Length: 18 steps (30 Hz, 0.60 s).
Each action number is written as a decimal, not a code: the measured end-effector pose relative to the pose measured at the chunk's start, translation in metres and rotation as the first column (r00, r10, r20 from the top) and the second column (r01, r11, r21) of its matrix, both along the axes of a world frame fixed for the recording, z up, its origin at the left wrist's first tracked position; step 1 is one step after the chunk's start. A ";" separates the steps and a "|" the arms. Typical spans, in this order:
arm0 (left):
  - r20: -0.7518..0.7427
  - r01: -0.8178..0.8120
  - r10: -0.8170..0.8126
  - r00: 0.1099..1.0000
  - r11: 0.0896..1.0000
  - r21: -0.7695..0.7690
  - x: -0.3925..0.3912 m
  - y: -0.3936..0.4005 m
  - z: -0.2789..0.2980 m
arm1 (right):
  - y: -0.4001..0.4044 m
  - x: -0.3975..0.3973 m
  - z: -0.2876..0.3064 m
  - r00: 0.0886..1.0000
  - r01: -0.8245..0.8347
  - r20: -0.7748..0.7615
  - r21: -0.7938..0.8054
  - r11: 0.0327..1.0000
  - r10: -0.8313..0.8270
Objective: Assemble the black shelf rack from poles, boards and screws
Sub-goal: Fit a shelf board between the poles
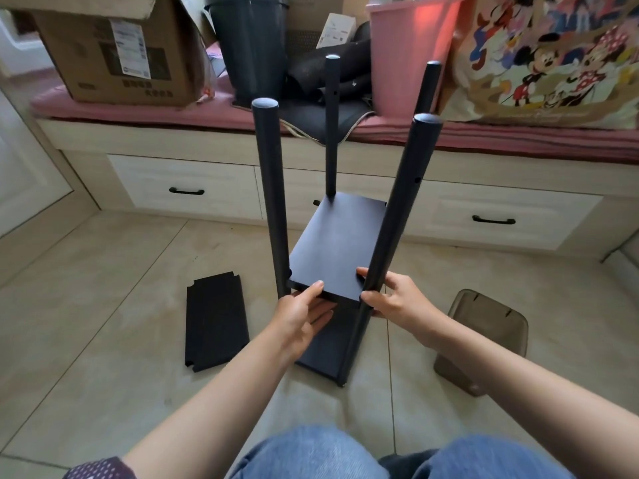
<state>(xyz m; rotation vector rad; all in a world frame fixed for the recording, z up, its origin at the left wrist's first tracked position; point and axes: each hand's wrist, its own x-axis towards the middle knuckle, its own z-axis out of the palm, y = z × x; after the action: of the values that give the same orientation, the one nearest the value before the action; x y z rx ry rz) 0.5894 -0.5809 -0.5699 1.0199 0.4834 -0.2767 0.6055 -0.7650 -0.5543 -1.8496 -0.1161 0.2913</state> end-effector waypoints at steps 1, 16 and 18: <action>0.010 0.045 -0.045 0.999 0.999 -0.001 0.000 0.003 0.001 | -0.002 0.002 0.000 1.000 0.002 -0.015 0.004 1.000 -0.002; -0.035 0.220 -0.233 0.972 0.840 0.495 0.054 0.066 0.018 | -0.028 0.016 -0.005 0.998 -0.037 -0.044 0.025 0.999 0.038; -0.024 0.272 -0.289 0.957 0.868 0.416 0.063 0.058 0.018 | -0.032 0.017 -0.006 0.998 -0.045 -0.039 0.025 0.999 0.046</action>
<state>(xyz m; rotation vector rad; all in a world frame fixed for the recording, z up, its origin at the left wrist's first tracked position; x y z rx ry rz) 0.6521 -0.5233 -0.5517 1.5173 0.3621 -0.4241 0.6229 -0.7975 -0.5602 -1.8179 -0.1337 0.3569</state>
